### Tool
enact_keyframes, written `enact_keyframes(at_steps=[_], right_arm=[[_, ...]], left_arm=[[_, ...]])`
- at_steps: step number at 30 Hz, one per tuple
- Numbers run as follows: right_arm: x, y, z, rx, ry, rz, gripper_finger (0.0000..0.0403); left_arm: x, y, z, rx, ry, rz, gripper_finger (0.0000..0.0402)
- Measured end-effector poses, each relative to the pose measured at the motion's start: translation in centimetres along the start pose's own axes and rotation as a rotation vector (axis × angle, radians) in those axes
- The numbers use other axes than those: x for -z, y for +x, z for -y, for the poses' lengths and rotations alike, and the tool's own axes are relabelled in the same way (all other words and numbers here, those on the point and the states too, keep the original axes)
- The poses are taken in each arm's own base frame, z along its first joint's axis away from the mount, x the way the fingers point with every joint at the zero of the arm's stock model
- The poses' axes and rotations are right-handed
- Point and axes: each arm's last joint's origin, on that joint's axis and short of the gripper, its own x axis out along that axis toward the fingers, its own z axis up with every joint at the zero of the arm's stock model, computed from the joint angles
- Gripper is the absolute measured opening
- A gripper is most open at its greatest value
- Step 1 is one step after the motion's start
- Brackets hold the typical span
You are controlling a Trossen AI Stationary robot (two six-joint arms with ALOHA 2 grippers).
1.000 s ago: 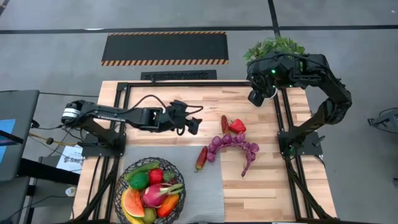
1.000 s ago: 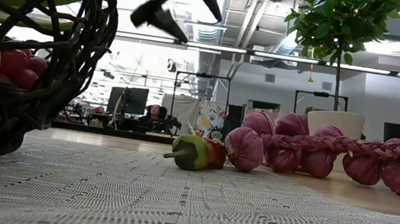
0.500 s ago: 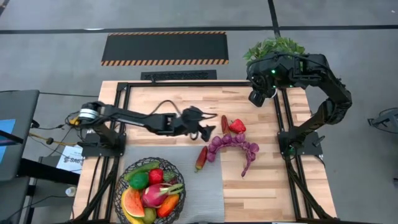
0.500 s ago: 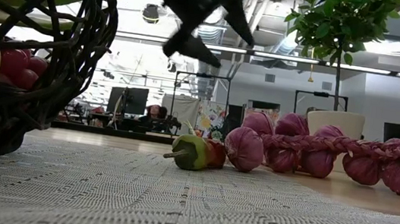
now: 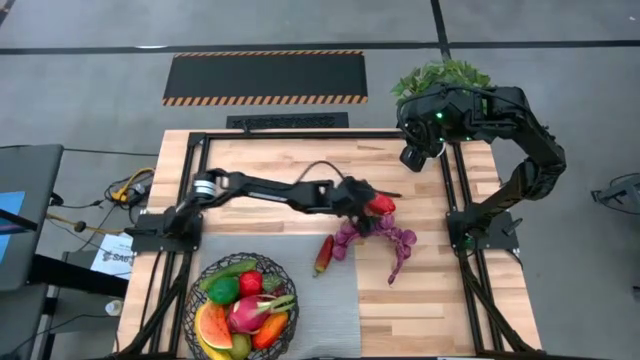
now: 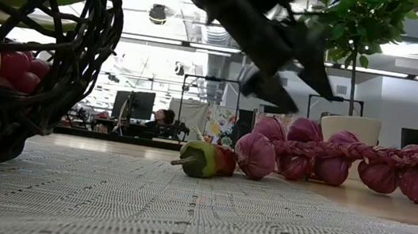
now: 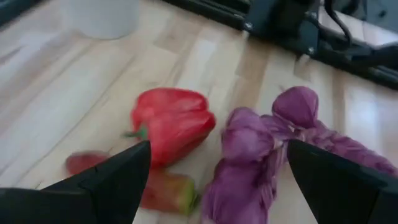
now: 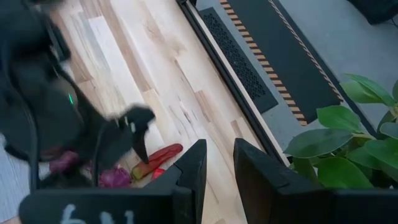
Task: Build produce basket
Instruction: Put the purple garlic into the black wire basket
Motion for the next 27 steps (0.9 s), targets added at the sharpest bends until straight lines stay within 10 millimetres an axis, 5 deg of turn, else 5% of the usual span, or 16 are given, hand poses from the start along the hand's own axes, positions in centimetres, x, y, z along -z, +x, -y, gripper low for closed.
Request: enact_keyframes(at_steps=[9, 27], right_arm=[[0.0, 0.0, -0.1, -0.02, 0.003, -0.003, 0.0104], [0.0, 0.0, -0.1, -0.029, -0.05, -0.004, 0.0104]], left_arm=[[1.0, 4.4, 1.6, 0.014, 0.137, -0.132, 0.036], [2.5, 4.2, 2.6, 0.008, 0.299, -0.244, 0.0319]])
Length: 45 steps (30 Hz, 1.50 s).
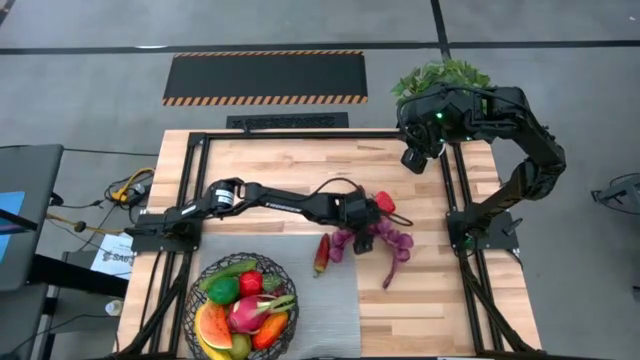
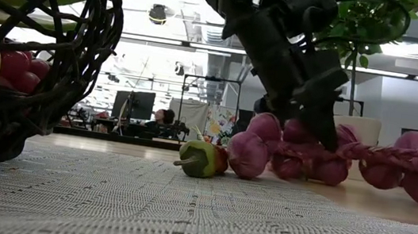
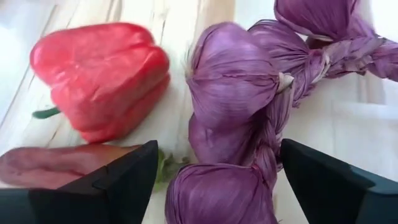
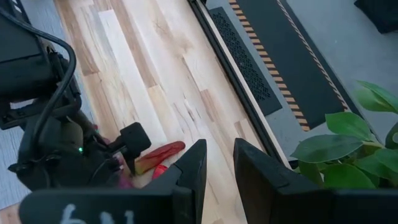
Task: Build produce basket
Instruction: Put the purple garlic into the black wire basket
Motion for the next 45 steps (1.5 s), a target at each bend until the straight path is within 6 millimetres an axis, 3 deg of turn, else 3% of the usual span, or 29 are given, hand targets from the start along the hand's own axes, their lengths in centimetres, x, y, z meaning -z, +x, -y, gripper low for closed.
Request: enact_keyframes(at_steps=[4, 12, 19, 24, 31, 35, 39, 45], right_arm=[[0.0, 0.0, 0.0, 0.0, 0.0, 0.0, 0.0104], [0.0, 0.0, 0.0, -0.017, 0.05, -0.002, 0.0104], [0.2, -0.3, -0.1, -0.059, 0.115, 0.0, 0.0104], [0.6, -1.6, 0.0, -0.18, 0.152, 0.017, 0.0104], [1.7, -4.4, 0.9, -0.225, 0.185, 0.094, 0.0104], [2.7, -6.0, 1.5, -0.232, 0.201, 0.14, 0.0104], [3.2, -6.8, 1.8, -0.236, 0.226, 0.162, 0.0104], [3.2, -7.0, 1.9, -0.237, 0.241, 0.171, 0.0104]], left_arm=[[0.4, 0.2, -0.1, -0.006, 0.003, -0.038, 0.0279], [1.4, 1.2, 0.4, 0.042, 0.013, -0.092, 0.0135], [-0.1, -0.3, 0.4, 0.043, -0.027, -0.093, 0.0132], [-3.5, -3.7, 0.1, -0.009, -0.014, -0.038, 0.0131], [-6.1, -8.4, -0.1, -0.043, -0.016, -0.064, 0.0136], [-6.6, -12.0, 0.1, 0.025, -0.055, -0.052, 0.0132], [-6.9, -17.0, 0.6, 0.067, -0.024, -0.045, 0.0134], [-5.8, -24.3, 3.1, 0.124, 0.065, -0.056, 0.0139]])
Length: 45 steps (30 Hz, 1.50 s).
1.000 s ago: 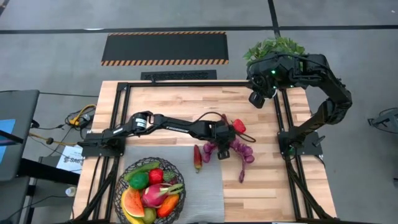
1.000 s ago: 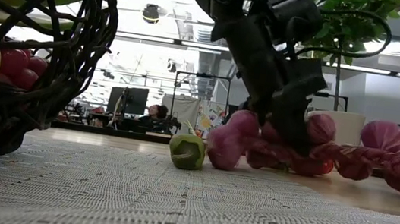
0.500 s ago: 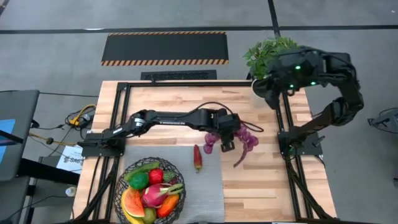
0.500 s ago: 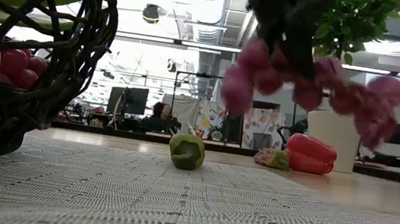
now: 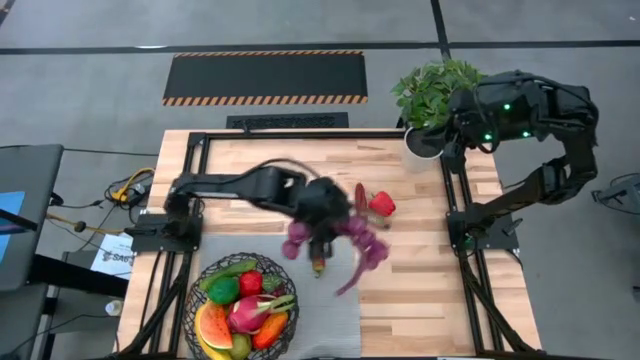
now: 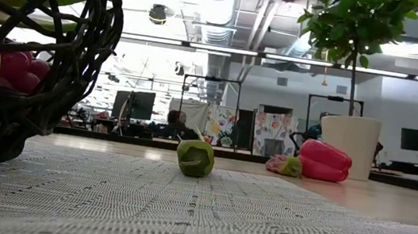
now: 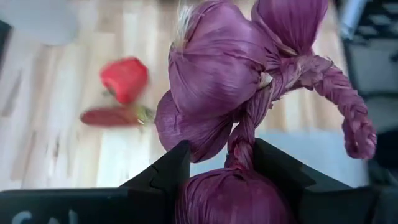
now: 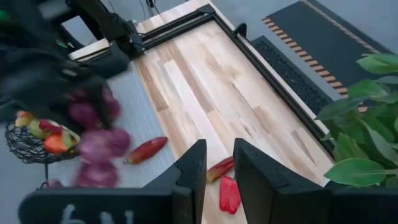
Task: Build produce basket
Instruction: Put the purple garlic into the black wire basket
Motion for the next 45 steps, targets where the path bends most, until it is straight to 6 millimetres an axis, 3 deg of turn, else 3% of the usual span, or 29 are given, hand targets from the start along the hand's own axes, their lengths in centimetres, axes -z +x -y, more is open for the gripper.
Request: enact_keyframes(at_steps=[5, 9, 15, 19, 23, 28, 34, 45], right_arm=[[-0.1, 0.5, -0.1, 0.004, 0.01, -0.014, 0.0104], [-0.2, 0.8, -0.2, 0.007, 0.009, -0.023, 0.0104], [-0.3, 1.1, -0.2, 0.009, 0.008, -0.032, 0.0104], [-0.3, 1.0, -0.2, 0.01, 0.0, -0.032, 0.0104], [-0.3, 1.1, -0.2, 0.01, -0.002, -0.032, 0.0104], [-0.3, 1.1, -0.2, 0.011, -0.002, -0.033, 0.0104], [-0.3, 1.1, -0.2, 0.011, -0.002, -0.033, 0.0104], [-0.3, 1.2, -0.2, 0.013, -0.003, -0.035, 0.0104]], left_arm=[[2.5, -4.1, 3.5, 0.045, 0.055, -0.109, 0.0138], [4.8, -6.2, 6.2, 0.058, 0.037, -0.227, 0.0141], [7.3, -6.8, 11.1, 0.155, 0.121, -0.299, 0.0142], [9.2, -6.8, 13.0, 0.217, 0.175, -0.378, 0.0142], [10.5, -7.7, 12.9, 0.184, 0.203, -0.379, 0.0142], [12.1, -5.9, 12.5, 0.159, 0.208, -0.452, 0.0142], [14.4, -3.7, 12.2, 0.187, 0.229, -0.417, 0.0142], [18.0, -1.9, 9.1, 0.261, 0.149, -0.355, 0.0142]])
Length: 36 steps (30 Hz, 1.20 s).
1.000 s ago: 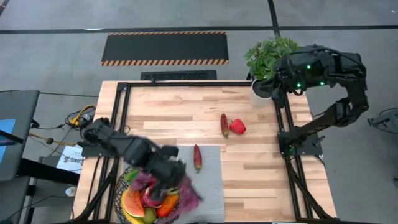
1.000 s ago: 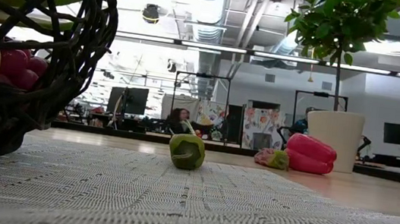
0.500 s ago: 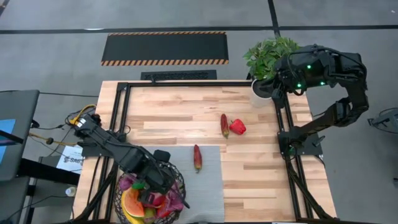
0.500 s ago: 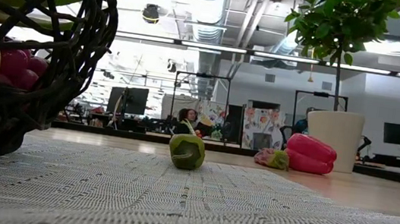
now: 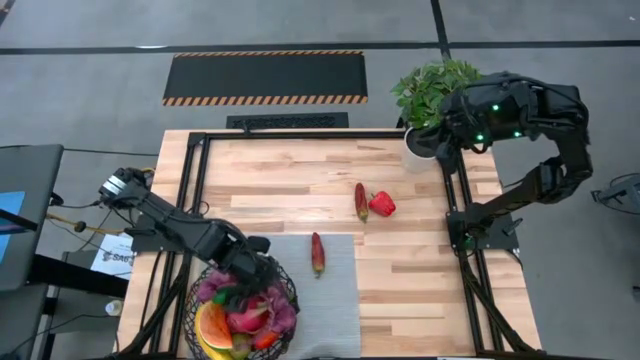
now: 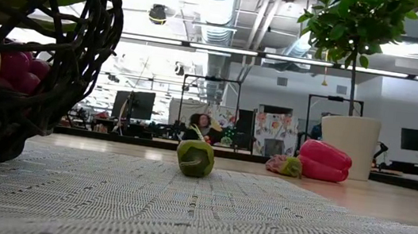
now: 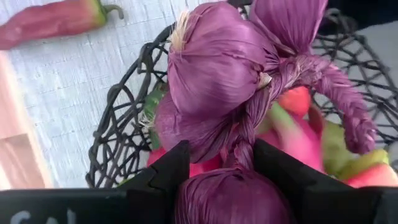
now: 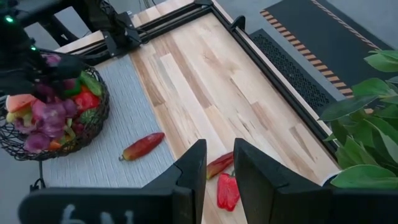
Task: Build produce basket
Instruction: Put the purple garlic into the black wire basket, then put the red bell pepper into the black wire basket
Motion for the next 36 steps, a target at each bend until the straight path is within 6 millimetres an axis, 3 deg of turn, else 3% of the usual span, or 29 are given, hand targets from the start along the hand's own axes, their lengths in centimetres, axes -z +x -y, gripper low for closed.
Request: enact_keyframes(at_steps=[7, 18, 24, 31, 36], right_arm=[[-0.1, 0.3, -0.1, 0.002, -0.004, -0.008, 0.0104], [-0.6, 1.5, -0.3, 0.011, -0.03, -0.036, 0.0104], [-0.8, 2.3, -0.4, 0.016, -0.05, -0.052, 0.0104], [-0.8, 2.4, -0.5, 0.016, -0.056, -0.054, 0.0104], [-0.8, 2.4, -0.5, 0.016, -0.05, -0.055, 0.0104]], left_arm=[[0.3, 1.1, -1.4, -0.021, -0.014, -0.023, 0.0158], [0.6, 1.0, -2.3, -0.01, -0.021, -0.077, 0.0302], [0.1, 0.8, -3.4, -0.029, -0.052, -0.042, 0.0333], [-2.4, -2.4, -6.7, -0.102, -0.107, 0.113, 0.0328], [-5.4, -4.8, -10.2, -0.232, -0.102, 0.431, 0.0328]])
